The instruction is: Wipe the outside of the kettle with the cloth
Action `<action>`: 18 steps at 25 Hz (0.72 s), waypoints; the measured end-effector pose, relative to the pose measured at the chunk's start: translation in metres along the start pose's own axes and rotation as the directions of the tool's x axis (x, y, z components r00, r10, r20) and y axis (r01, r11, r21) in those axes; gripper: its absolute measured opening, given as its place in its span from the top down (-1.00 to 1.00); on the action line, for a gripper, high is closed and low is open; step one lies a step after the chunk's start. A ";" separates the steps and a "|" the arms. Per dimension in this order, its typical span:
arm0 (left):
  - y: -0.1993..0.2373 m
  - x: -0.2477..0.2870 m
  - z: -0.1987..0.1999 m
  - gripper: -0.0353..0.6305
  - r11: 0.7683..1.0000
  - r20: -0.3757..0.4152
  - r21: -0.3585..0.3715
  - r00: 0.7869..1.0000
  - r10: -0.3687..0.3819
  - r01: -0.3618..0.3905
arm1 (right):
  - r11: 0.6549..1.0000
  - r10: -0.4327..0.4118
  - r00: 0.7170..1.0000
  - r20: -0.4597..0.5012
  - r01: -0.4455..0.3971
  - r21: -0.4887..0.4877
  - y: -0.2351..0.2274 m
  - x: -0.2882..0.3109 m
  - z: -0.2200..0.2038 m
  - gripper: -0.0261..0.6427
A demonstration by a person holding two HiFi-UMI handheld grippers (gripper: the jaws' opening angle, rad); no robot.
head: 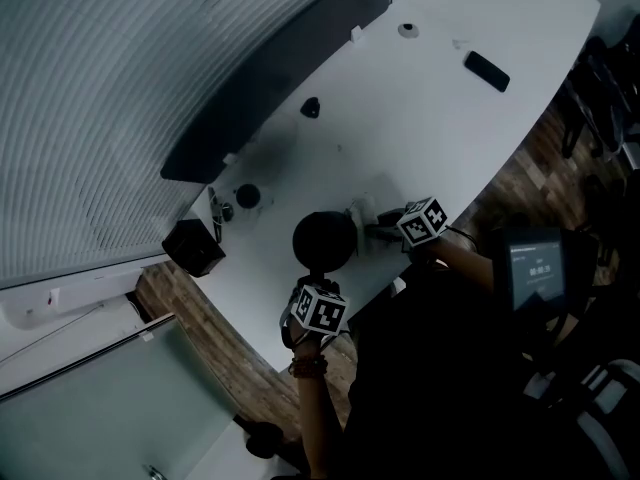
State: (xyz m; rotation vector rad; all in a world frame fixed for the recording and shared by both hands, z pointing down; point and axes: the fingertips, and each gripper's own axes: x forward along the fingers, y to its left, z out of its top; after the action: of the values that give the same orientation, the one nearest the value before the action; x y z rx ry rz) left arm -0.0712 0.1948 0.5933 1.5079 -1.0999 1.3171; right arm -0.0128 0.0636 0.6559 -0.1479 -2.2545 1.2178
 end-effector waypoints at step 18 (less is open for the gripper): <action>0.008 -0.058 -0.005 0.10 0.988 0.271 0.127 0.961 0.048 -0.085 | 0.864 -0.336 0.837 0.431 0.456 -0.213 0.024 -0.087 0.088 0.12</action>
State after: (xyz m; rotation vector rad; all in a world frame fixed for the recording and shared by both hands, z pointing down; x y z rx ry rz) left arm -0.0839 0.2028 0.5361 1.8052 -1.2596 1.2824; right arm 0.0097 -0.0173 0.5620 0.4717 -2.6223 0.7035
